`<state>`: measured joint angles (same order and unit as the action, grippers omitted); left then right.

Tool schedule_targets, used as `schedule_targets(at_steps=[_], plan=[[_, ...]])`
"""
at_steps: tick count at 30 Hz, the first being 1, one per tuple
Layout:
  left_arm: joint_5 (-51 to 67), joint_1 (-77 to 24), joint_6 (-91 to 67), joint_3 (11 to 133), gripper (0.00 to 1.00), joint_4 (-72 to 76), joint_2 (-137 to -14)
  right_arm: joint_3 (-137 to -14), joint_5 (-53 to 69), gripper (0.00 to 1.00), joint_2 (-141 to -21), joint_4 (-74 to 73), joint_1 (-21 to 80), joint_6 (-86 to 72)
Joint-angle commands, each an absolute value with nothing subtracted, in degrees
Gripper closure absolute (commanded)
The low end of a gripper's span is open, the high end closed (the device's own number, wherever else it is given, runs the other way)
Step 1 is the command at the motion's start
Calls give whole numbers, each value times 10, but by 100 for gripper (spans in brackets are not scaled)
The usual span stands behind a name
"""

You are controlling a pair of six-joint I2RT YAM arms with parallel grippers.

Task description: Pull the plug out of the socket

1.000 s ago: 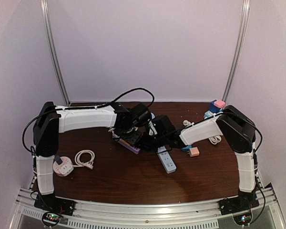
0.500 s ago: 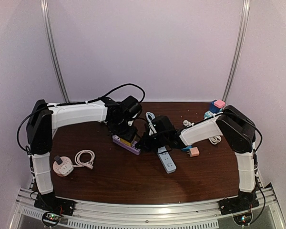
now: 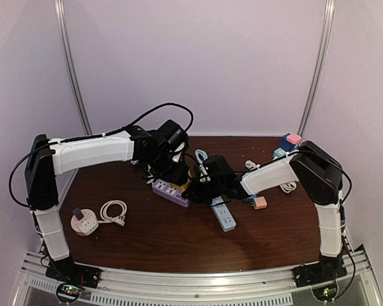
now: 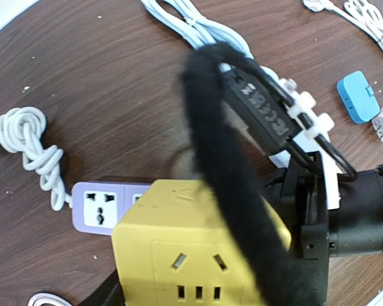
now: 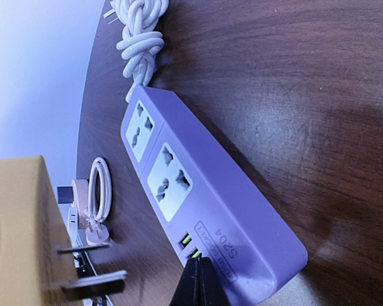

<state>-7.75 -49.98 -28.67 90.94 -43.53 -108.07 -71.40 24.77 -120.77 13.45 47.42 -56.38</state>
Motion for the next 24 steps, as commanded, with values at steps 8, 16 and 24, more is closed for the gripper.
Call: schedule_targets(at_steps=[8,16,24], plan=[[-109,-398,-334,816,90,-370,-954,-718,167,100,-1108,28,473,-451],[28,-231,-376,679,89,-241,-898,-727,136,75,-1038,-23,472,-377],[203,-114,-388,616,86,-149,-929,-709,98,47,-971,-60,466,-322]])
